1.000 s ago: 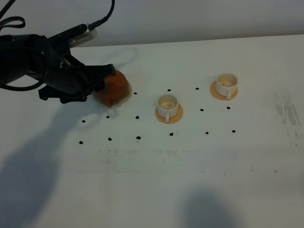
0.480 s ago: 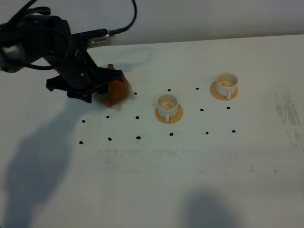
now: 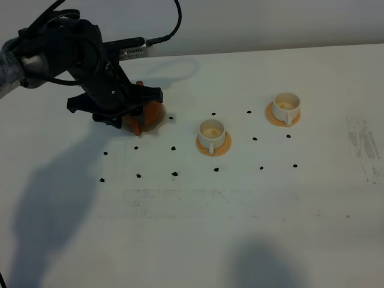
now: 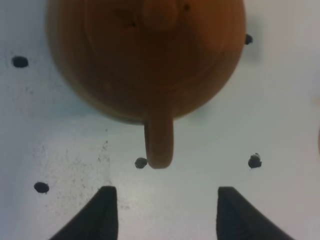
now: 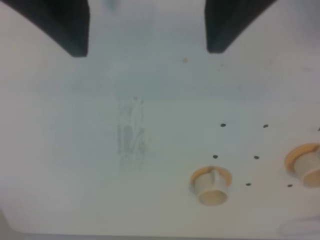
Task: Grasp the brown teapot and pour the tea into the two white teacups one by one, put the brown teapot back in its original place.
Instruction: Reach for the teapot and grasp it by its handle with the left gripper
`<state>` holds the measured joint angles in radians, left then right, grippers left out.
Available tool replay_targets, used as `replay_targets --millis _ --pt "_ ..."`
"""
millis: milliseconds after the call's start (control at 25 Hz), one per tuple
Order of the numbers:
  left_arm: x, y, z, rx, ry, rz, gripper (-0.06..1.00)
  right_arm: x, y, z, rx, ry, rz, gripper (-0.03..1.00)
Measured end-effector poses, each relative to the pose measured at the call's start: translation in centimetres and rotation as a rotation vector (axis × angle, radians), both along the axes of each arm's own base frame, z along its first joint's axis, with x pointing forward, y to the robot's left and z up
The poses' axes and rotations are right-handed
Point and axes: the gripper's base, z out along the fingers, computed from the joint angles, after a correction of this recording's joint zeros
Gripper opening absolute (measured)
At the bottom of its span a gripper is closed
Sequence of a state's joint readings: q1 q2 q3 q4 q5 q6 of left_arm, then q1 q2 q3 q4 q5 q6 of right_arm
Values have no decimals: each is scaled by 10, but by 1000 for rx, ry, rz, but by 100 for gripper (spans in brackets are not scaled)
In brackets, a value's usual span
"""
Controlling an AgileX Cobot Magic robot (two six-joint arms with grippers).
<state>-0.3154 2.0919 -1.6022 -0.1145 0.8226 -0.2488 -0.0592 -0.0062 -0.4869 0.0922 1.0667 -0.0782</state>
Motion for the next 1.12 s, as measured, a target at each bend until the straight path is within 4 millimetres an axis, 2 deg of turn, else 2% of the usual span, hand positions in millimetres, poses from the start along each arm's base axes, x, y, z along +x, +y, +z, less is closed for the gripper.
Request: replay_targets --millis 320,560,1120 --pt "1 0 0 0 -7 26 45 0 0 0 -1 0 0 51" --pt "5 0 -13 11 -2 25 45 0 0 0 -1 0 0 51" --pt "8 -1 -22 9 -3 46 45 0 0 0 -1 0 0 51"
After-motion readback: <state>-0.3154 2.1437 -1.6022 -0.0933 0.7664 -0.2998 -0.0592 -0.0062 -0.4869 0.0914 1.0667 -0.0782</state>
